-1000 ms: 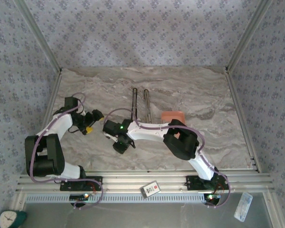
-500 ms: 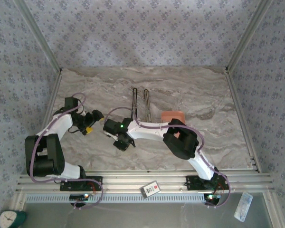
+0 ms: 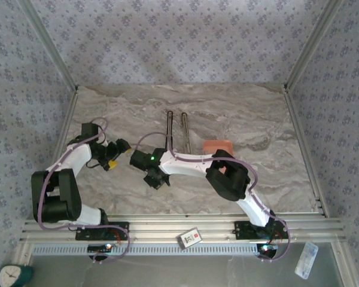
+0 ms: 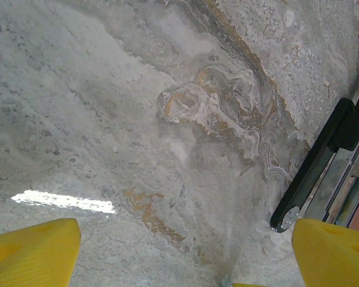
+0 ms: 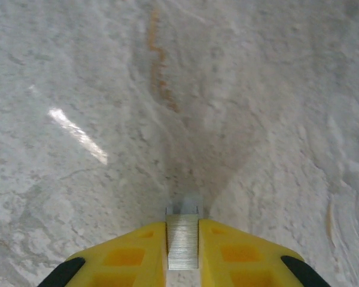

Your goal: Load the staples into the stapler

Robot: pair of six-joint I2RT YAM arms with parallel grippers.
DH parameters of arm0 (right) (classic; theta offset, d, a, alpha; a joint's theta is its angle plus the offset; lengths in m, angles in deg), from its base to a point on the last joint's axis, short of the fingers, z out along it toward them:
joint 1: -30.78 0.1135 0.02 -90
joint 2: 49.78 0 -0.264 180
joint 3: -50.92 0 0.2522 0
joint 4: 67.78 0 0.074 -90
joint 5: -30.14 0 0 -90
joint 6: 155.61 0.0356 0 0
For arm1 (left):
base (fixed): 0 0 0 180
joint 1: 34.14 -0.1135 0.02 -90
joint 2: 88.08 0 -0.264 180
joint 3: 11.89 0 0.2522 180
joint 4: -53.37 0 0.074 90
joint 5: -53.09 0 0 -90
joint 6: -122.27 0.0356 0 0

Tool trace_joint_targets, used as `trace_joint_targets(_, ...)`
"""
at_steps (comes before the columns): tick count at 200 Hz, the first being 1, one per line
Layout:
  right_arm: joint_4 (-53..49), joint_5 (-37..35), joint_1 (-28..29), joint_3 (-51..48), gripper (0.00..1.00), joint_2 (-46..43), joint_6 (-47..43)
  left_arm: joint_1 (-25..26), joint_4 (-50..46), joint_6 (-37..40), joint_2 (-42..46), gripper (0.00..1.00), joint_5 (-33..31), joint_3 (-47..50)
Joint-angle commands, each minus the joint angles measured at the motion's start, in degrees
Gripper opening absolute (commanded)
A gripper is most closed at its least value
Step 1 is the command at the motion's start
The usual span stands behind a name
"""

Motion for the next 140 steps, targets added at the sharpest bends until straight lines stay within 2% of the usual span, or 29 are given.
trace_joint_targets(1,-3.6,-2.3,-0.7,-2.4,0.2,-3.7,8.0,-0.2,0.1,-0.6,2.2,0.91,0.0,0.6)
trace_joint_targets(80,0.2,-1.3,-5.2,-19.5,0.19,-15.1,22.5,1.3,1.5,-1.9,3.1,0.91,0.6,2.3)
trace_joint_targets(140,0.2,2.2,-8.0,-22.5,0.22,-15.2,24.0,3.1,2.0,-2.4,2.2,0.91,0.2,1.7)
